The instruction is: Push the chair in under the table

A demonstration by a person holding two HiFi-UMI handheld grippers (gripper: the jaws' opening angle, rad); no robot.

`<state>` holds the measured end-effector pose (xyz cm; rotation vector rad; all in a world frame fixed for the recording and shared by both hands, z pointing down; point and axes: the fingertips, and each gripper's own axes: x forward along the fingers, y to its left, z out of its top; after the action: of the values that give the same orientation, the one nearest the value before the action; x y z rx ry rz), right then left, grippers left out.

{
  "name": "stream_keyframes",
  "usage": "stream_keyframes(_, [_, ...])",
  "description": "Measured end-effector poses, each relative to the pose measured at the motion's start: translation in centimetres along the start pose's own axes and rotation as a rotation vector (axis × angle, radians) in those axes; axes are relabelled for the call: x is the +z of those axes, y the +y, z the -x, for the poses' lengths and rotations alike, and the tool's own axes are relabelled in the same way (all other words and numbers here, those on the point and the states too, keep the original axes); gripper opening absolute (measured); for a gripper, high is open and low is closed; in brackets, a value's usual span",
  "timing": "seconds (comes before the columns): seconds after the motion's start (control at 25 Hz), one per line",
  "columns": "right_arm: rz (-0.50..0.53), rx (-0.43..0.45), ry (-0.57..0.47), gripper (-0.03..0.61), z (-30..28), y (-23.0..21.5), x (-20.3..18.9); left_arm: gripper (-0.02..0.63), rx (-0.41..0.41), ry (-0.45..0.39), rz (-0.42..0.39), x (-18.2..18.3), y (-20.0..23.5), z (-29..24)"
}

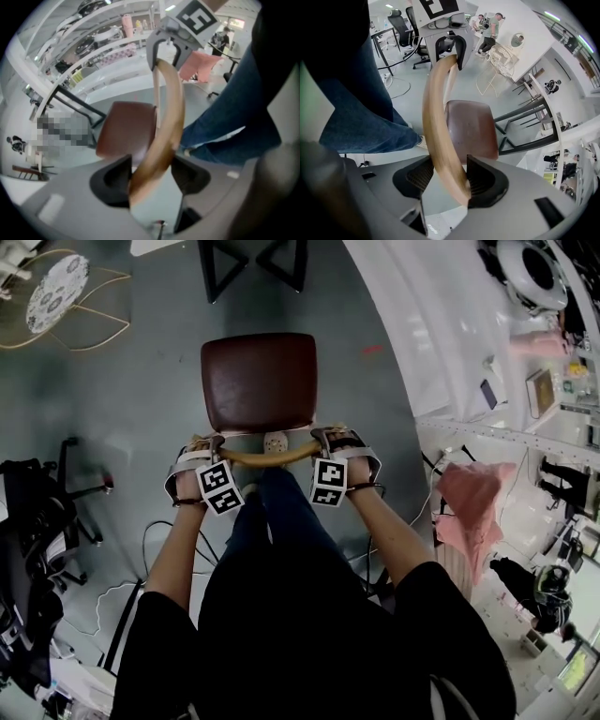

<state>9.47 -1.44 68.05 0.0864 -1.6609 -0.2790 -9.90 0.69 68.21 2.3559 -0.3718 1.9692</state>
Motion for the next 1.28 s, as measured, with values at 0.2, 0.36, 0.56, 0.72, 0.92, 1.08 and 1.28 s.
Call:
stream_keyframes(0.2, [0.022,0.001,-0.003,0.204,-0.7,-3.1,-0.9,0.264,0.0,0.023,0.007,1.0,2.8,-0.6])
stream_keyframes(0.36, [0.036,0.001,-0.014,0.204,-1.1,-5.7,-1.2,0.262,0.011,0.035,0.019,1.5,5.1,-0.9])
stream_keyframes(0.56, [0.043,-0.01,-0.02,0.204,-1.8,-8.5,-1.4,0.264,0.034,0.041,0.036,1.8,7.8,-1.4])
stream_keyframes(0.72, [0.041,-0.018,-0.015,0.204,-2.2,-10.6,-1.6,0.265,0.045,0.055,0.04,2.0,10.0,-1.7])
stream_keyframes(0.92, [0.041,-0.024,-0.001,0.204,-3.1,-13.3,-1.5,0.265,0.052,0.058,0.046,2.1,12.8,-2.2])
stream_keyframes(1.08, [0.043,-0.029,0.02,0.204,-3.7,-16.2,-1.1,0.265,0.057,0.047,0.044,2.0,15.7,-2.5])
stream_keyframes(1.28, [0.027,-0.023,0.036,0.204,-4.5,-19.3,-1.1,0.264,0.049,0.036,0.026,2.1,18.9,-2.9])
